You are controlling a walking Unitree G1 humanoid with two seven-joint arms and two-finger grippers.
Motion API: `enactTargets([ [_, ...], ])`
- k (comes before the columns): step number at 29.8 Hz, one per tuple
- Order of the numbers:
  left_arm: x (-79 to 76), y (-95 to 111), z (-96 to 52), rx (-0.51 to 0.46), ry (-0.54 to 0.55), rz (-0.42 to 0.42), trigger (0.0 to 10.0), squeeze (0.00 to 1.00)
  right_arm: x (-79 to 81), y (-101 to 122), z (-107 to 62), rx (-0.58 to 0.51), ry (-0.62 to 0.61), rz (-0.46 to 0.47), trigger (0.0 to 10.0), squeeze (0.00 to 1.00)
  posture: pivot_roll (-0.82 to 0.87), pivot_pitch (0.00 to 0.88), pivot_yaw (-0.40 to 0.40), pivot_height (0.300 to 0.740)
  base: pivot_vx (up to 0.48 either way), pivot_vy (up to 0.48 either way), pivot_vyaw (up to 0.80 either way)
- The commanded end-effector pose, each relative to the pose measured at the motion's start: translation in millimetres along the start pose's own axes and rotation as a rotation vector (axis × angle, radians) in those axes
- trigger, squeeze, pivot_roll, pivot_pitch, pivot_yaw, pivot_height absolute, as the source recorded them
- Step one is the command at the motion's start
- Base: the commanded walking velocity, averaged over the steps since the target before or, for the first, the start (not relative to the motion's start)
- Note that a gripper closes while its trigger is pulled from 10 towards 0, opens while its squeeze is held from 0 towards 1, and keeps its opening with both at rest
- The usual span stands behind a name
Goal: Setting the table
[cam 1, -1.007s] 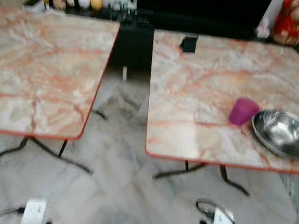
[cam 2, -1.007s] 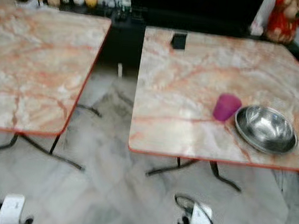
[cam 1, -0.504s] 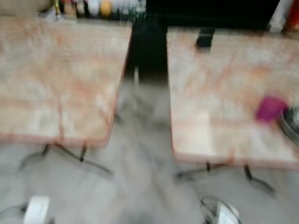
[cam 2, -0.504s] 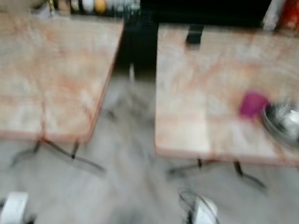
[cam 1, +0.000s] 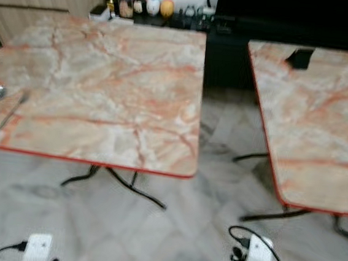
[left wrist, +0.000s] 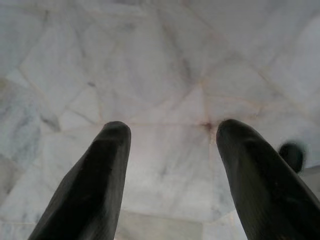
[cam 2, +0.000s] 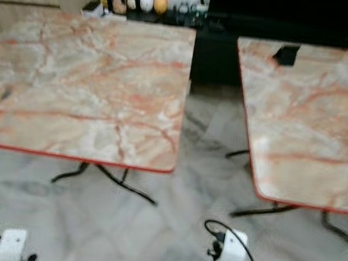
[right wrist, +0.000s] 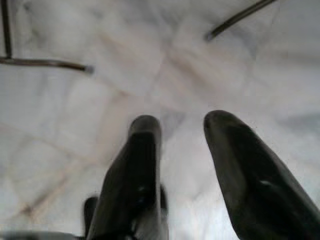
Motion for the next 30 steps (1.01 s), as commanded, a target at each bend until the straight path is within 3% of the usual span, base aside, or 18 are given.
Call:
enactTargets([
  [1, 2.9, 3.1, 0.8, 0.0, 0.007, 0.01, 10.0, 0.0, 1.7, 1.1, 0.4, 0.0, 0.001, 0.012, 10.0, 0.0, 0.05, 0.064, -0.02, 0.74, 0.0, 0.48, 0.0],
  [14, 2.9, 3.0, 0.8, -0.001, 0.008, 0.012, 10.0, 0.0, 1.6, 0.9, 0.6, 0.004, 0.009, -0.018, 10.0, 0.0, 0.05, 0.041, -0.018, 0.74, 0.0, 0.48, 0.0],
  [22, 2.1, 4.1, 1.0, -0.003, 0.006, 0.012, 10.0, 0.0, 4.5, 3.0, 0.9, -0.003, 0.008, -0.013, 10.0, 0.0, 0.05, 0.035, -0.018, 0.74, 0.0, 0.48, 0.76],
  [30, 0.1, 5.2, 1.3, -0.007, 0.003, 0.009, 10.0, 0.0, 0.4, 4.1, 0.9, -0.01, -0.011, -0.003, 10.0, 0.0, 0.05, 0.047, -0.022, 0.74, 0.0, 0.423, 0.0],
])
Point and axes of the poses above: a point about 5 cm out from each wrist's last joint towards the gripper, its own z axis pointing out of the wrist towards the gripper, its own y axis along the axis of the wrist's last joint, x = y × z, the point moved 6 cm from there along z, pointing out of the wrist towards the gripper, and after that the axes turned 12 degrees about -z, right-handed, at the moved point
